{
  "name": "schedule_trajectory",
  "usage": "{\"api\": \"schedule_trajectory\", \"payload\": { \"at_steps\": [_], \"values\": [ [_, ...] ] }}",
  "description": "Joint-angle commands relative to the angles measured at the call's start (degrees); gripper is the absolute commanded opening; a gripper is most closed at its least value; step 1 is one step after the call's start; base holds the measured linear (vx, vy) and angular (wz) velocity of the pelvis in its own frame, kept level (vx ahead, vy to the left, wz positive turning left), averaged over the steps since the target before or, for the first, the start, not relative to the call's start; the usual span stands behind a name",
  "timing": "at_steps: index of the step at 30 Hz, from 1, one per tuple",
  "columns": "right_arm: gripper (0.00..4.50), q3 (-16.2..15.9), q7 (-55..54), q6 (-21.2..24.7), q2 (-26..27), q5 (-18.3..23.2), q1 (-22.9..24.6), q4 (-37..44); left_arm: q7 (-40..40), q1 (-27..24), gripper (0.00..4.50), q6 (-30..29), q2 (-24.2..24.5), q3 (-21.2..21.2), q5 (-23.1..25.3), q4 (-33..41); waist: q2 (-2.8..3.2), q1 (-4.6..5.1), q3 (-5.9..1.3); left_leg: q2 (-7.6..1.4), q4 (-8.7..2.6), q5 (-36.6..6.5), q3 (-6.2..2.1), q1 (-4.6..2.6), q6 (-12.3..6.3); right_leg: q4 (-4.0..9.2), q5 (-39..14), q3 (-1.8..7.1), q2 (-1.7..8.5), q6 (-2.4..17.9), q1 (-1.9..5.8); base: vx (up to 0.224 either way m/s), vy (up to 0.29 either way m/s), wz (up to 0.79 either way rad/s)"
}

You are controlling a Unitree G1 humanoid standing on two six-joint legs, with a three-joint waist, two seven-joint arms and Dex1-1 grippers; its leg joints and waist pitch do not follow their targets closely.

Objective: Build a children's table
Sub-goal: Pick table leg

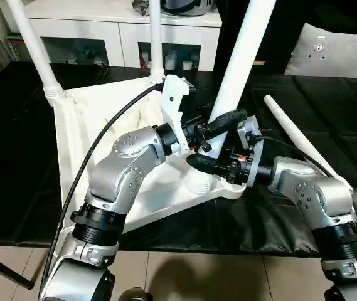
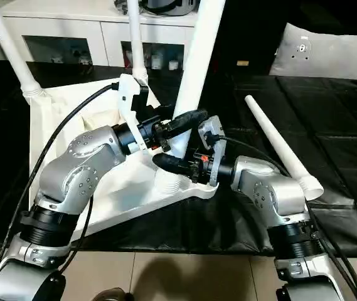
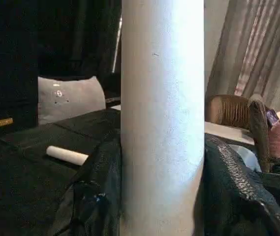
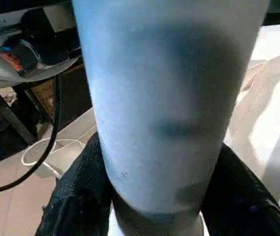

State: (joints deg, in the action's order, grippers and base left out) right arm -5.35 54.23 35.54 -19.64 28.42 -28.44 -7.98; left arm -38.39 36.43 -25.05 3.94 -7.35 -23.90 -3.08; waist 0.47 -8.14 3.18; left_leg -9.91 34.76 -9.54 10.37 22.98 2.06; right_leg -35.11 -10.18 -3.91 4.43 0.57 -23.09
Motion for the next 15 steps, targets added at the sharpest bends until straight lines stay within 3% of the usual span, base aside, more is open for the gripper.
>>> {"api": "schedule_trajectory", "payload": {
  "at_steps": [1,11,12,15],
  "values": [
    [1.99,-0.2,-1.3,-0.1,-0.1,-1.3,-0.7,-1.6,-0.2,0.8,1.82,0.1,-0.3,-0.4,-0.1,1.1,-0.83,0.12,-4.27,-3.36,-4.08,-9.7,-1.25,-1.56,-0.88,4.04,-12.3,2.62,4.47,9.5,2.67,0.0,0.0,0.0],
    [1.91,0.1,-0.9,0.1,0.5,-0.6,-0.5,-1.5,0.4,0.4,1.82,-2.1,-0.8,0.2,-1.5,1.9,-0.86,0.13,-4.32,-3.33,-4.01,-9.3,-1.2,-1.57,-1.06,3.89,-11.3,2.63,4.46,9.9,2.72,0.0,0.0,0.0],
    [1.91,0.2,-1.3,-0.1,0.7,-0.8,-0.5,-1.6,0.8,0.4,2.38,-2.9,-1.1,0.5,-2.1,2.1,-0.77,0.17,-4.31,-3.33,-4.0,-9.3,-1.19,-1.54,-0.95,3.82,-11.0,2.61,4.44,10.2,2.7,0.0,0.0,0.0],
    [1.9,0.0,-2.3,-1.2,1.2,-1.8,-0.3,-2.1,1.0,0.4,2.52,-4.9,-2.2,1.5,-4.8,3.5,-0.8,0.21,-4.34,-3.34,-3.96,-9.3,-1.15,-1.57,-0.8,3.77,-11.0,2.61,4.48,10.5,2.67,0.0,0.0,0.0]
  ]
}}
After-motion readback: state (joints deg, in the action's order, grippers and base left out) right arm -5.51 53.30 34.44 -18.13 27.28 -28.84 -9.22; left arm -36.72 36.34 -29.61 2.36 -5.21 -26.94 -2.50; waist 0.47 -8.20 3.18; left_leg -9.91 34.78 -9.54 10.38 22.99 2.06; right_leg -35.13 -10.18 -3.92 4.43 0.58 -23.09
